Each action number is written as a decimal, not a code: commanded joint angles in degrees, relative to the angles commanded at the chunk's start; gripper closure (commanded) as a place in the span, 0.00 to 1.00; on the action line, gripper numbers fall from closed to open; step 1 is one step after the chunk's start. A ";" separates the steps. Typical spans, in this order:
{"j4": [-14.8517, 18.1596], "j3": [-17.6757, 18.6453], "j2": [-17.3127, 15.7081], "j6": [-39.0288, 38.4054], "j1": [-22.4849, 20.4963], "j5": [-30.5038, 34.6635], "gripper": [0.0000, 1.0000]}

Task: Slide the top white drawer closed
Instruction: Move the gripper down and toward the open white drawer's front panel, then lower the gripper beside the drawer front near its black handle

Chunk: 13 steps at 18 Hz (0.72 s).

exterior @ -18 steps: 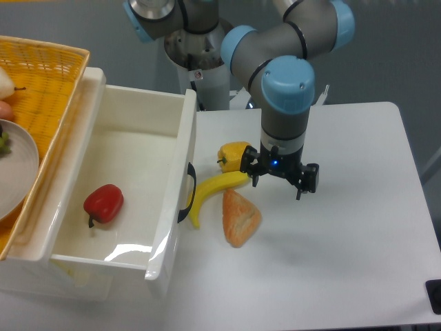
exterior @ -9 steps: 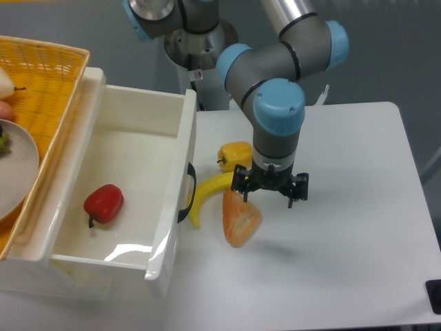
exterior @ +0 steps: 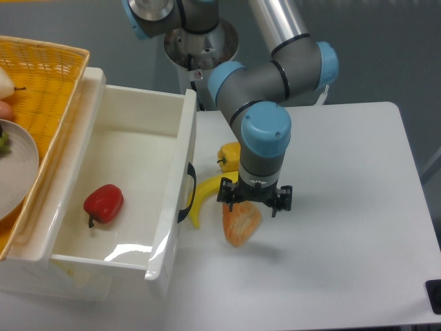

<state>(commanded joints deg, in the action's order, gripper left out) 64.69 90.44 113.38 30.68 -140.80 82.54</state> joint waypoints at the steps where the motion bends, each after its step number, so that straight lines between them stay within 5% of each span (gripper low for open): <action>1: 0.00 0.00 0.18 -0.27 0.00 -0.35 0.00; 13: 0.70 0.09 1.06 -0.54 -0.18 -3.35 0.00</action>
<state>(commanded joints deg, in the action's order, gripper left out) 65.39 90.53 114.43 30.15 -140.98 79.19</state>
